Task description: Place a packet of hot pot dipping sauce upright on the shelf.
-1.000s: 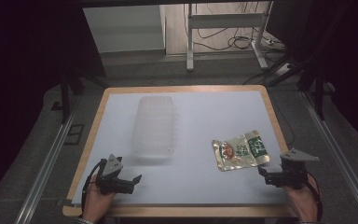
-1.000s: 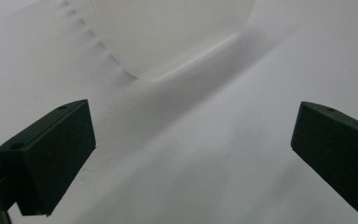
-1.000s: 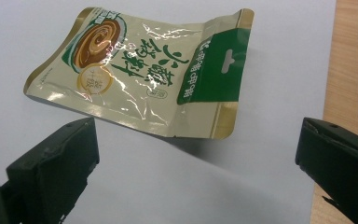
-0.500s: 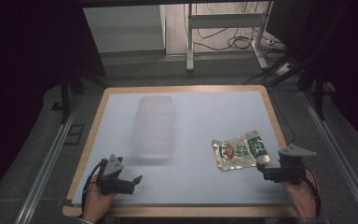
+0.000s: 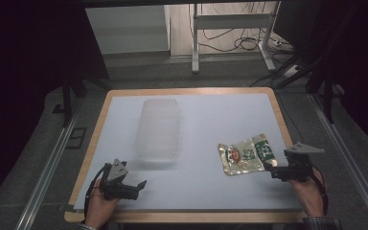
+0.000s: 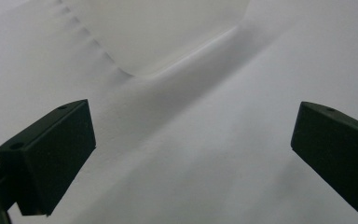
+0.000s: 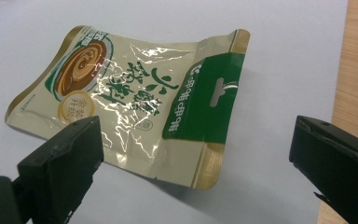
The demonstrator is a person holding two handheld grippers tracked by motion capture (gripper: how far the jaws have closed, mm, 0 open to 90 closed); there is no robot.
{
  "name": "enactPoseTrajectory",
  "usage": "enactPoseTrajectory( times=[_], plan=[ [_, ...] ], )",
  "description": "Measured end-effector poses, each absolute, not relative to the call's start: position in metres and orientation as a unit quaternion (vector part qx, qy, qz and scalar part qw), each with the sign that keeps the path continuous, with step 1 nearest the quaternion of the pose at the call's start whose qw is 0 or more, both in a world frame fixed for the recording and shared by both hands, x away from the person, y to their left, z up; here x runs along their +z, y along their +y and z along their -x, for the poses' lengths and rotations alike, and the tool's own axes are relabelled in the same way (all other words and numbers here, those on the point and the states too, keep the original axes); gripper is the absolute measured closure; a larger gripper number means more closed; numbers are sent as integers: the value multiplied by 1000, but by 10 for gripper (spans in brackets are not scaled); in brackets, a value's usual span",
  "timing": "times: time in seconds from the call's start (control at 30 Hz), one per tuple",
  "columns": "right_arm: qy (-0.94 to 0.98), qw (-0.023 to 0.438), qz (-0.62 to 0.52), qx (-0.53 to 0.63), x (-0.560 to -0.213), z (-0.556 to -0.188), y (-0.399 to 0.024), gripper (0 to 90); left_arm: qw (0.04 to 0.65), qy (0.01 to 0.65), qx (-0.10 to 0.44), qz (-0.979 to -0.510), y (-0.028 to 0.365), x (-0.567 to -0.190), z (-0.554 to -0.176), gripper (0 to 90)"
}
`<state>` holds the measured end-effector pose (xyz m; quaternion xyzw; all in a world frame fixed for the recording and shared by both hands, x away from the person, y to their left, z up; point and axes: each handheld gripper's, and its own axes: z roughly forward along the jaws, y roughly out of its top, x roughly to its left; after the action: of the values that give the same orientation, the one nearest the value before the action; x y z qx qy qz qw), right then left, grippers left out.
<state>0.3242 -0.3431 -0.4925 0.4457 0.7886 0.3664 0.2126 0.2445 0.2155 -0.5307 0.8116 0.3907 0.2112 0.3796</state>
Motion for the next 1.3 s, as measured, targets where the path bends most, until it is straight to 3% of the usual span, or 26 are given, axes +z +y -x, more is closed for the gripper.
enactPoseTrajectory(
  times=[0.43, 0.83, 1.3],
  plan=[
    [797, 184, -443, 367, -496, -345, -339, 87, 378, 390, 212, -812, 215, -531, -245, 0],
    [805, 162, -455, 345, -504, -360, -330, 39, 372, 385, 210, -818, 214, -532, -245, 0],
    [825, 113, -447, 325, -505, -367, -309, 56, 370, 383, 210, -820, 212, -533, -245, 0]
  ],
)
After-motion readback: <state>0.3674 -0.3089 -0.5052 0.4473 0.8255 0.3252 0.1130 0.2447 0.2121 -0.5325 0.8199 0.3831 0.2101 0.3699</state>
